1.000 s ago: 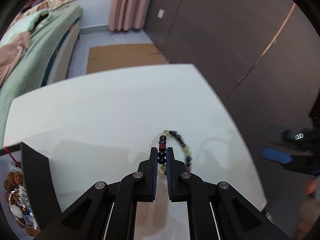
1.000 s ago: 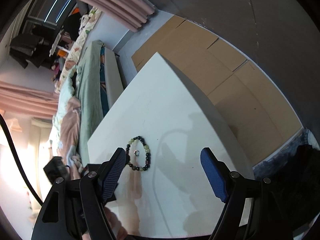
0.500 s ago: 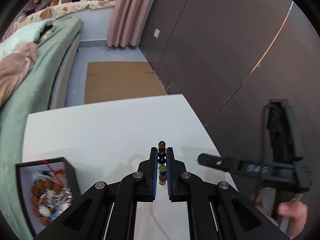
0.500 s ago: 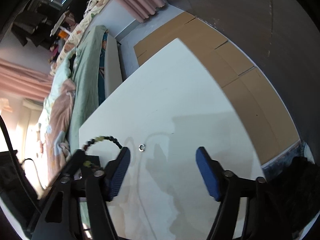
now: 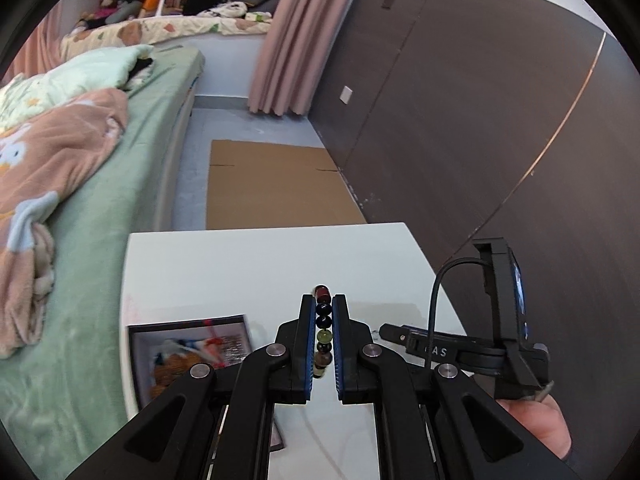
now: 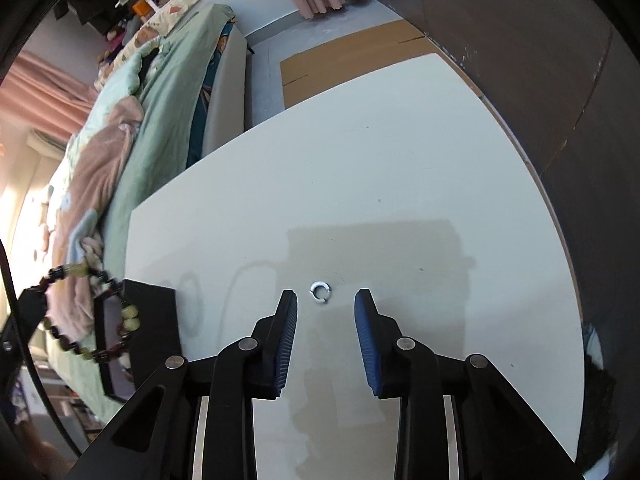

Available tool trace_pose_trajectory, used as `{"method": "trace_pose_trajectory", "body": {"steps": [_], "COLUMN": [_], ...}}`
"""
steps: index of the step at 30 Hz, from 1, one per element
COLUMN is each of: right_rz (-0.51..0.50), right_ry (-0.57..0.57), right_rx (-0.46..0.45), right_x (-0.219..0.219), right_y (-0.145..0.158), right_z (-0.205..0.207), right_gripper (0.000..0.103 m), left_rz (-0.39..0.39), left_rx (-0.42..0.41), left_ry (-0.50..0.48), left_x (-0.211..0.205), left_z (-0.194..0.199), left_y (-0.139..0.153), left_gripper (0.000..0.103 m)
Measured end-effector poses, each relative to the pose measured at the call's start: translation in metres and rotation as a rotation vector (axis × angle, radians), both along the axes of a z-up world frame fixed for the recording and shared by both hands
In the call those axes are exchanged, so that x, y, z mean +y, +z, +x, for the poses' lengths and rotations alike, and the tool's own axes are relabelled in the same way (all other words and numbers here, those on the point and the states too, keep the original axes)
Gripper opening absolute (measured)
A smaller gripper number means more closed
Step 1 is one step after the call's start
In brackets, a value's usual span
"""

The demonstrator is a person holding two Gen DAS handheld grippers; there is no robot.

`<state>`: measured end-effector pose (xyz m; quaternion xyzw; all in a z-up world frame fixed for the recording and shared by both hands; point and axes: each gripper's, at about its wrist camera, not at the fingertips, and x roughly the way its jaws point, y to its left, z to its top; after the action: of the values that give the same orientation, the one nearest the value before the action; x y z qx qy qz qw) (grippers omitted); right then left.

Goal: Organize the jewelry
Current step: 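Carry the beaded bracelet toward the box while the right tool grasps the small silver ring, then release the beaded bracelet and the silver ring into the black box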

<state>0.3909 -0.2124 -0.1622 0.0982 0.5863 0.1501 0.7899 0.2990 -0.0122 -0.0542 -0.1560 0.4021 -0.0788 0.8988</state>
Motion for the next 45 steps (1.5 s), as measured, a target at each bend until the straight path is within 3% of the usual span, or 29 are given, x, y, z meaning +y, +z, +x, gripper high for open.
{"method": "trace_pose_trajectory", "body": {"steps": [15, 19, 22, 26, 34, 35, 37, 38, 39, 45], "right_rz": [-0.275, -0.341, -0.316, -0.276, -0.081, -0.057, 0.002, 0.019, 0.037, 0.084], "right_ry": [0.045, 0.065, 0.060, 0.055, 0.084, 0.096, 0.130, 0.143, 0.159, 0.234], "right_rx": [-0.085, -0.105, -0.087, -0.130, -0.182, -0.184, -0.192, -0.195, -0.198, -0.218], "right_x": [0.039, 0.045, 0.041, 0.038, 0.040, 0.048, 0.057, 0.061, 0.065, 0.097], "right_y": [-0.006, -0.003, 0.003, 0.027, 0.068, 0.070, 0.077, 0.078, 0.080, 0.088], "right_z": [-0.007, -0.010, -0.010, -0.018, -0.040, -0.040, -0.047, -0.049, -0.053, -0.068], "right_gripper": [0.025, 0.015, 0.014, 0.014, 0.014, 0.014, 0.014, 0.014, 0.014, 0.014], "left_rz": [-0.032, -0.015, -0.027, -0.069, -0.086, -0.088, -0.095, -0.099, -0.103, -0.073], "left_rx": [0.028, 0.074, 0.108, 0.163, 0.140, 0.137, 0.132, 0.128, 0.119, 0.107], "left_ry": [0.067, 0.083, 0.090, 0.096, 0.087, 0.090, 0.097, 0.101, 0.108, 0.147], "left_x": [0.045, 0.050, 0.054, 0.059, 0.065, 0.066, 0.071, 0.073, 0.076, 0.093], "left_z": [-0.019, -0.016, -0.015, -0.013, -0.026, -0.028, -0.032, -0.034, -0.037, -0.052], "left_y": [-0.012, -0.022, -0.033, -0.048, -0.047, -0.046, -0.045, -0.044, -0.042, -0.034], "left_gripper": [0.007, 0.008, 0.008, 0.008, 0.012, 0.017, 0.048, 0.078, 0.095, 0.097]}}
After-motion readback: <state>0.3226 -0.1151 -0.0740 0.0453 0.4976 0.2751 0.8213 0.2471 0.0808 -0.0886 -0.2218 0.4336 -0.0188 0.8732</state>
